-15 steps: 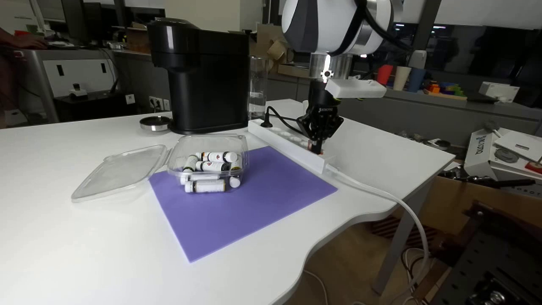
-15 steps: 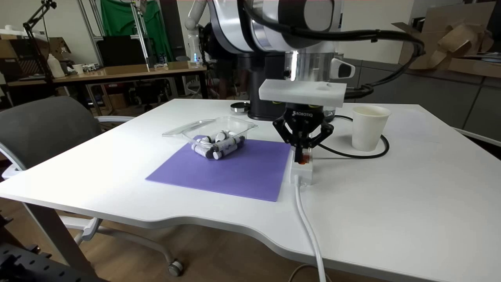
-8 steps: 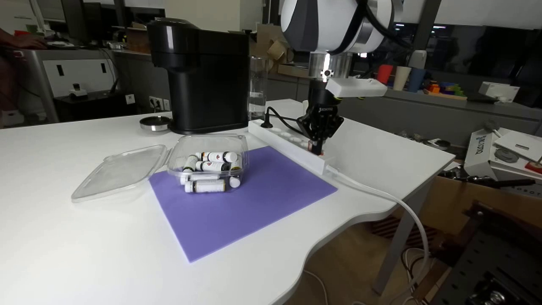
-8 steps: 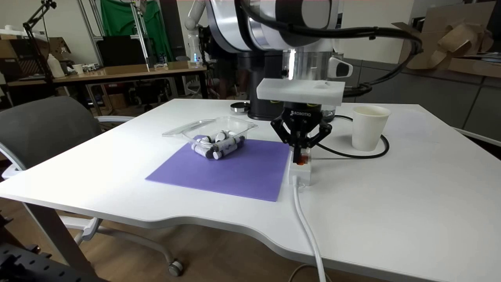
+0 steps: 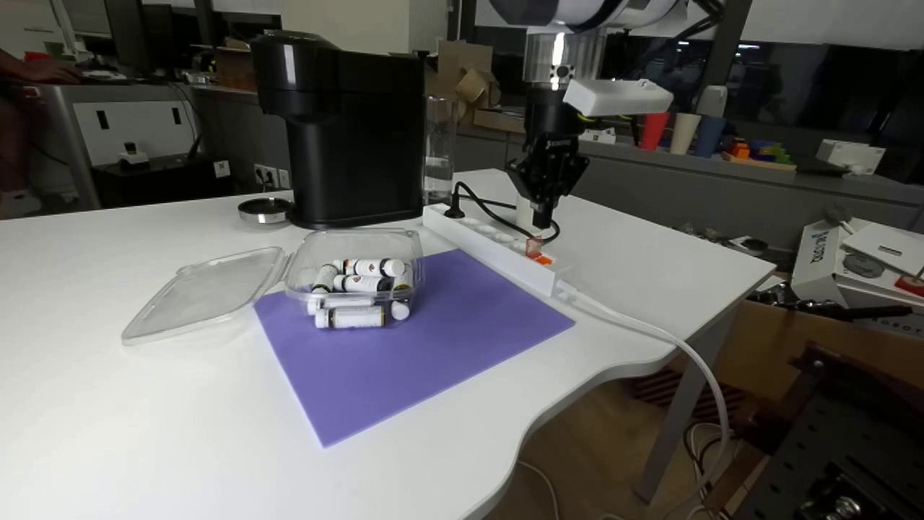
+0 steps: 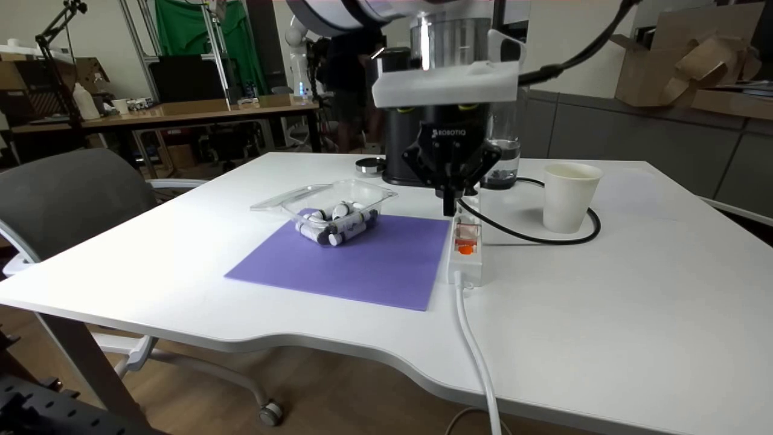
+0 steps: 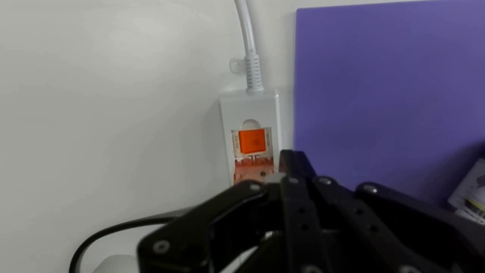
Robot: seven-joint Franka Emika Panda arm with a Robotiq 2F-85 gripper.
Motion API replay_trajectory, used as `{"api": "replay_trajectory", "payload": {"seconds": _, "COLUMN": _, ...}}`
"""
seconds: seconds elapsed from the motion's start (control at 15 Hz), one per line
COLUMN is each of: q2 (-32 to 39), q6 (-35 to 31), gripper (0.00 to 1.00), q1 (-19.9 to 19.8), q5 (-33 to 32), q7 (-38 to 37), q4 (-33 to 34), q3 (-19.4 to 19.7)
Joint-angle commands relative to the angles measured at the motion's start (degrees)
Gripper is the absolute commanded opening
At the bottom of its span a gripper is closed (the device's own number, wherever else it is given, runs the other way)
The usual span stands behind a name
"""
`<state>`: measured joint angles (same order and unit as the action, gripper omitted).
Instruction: Turn off the big switch on the adapter
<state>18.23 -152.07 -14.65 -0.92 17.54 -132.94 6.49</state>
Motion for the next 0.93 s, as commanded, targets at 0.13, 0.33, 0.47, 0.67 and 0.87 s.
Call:
{"api": "replay_trajectory", "payload": {"seconds": 0.13, "q2": -7.78, "q6": 6.10, "gripper": 0.38, "q1": 3.76, "q5": -6.97, "q7": -4.90, "q4": -0.82, "q3": 2.73}}
{"api": "replay_trajectory", "payload": {"seconds": 0.33, "q2": -10.07, "q6": 10.42, "gripper": 0.58, "q1": 4.82, "q5": -7.83, "q7": -6.04, "q4": 0.31, "q3": 2.24}}
{"api": "replay_trajectory", "payload": {"seconds": 0.47, "q2": -11.51, "q6": 13.06, "gripper": 0.71, "q1": 5.47, "q5": -7.37, "q7": -6.04, "q4": 0.76, "q3": 1.79}}
{"api": "replay_trajectory", "payload": {"seconds": 0.67, "q2": -13.36, "q6": 16.42, "gripper": 0.91, "q1": 6.47, "q5": -7.21, "q7": -7.10, "q4": 1.52, "q3": 1.26}}
{"api": "replay_trajectory", "payload": {"seconds": 0.87, "q2": -14.84, "q6": 15.20, "gripper": 1.00, "q1": 7.22, "q5": -8.12, "q7": -9.68, "q4": 1.35, "q3": 1.15}}
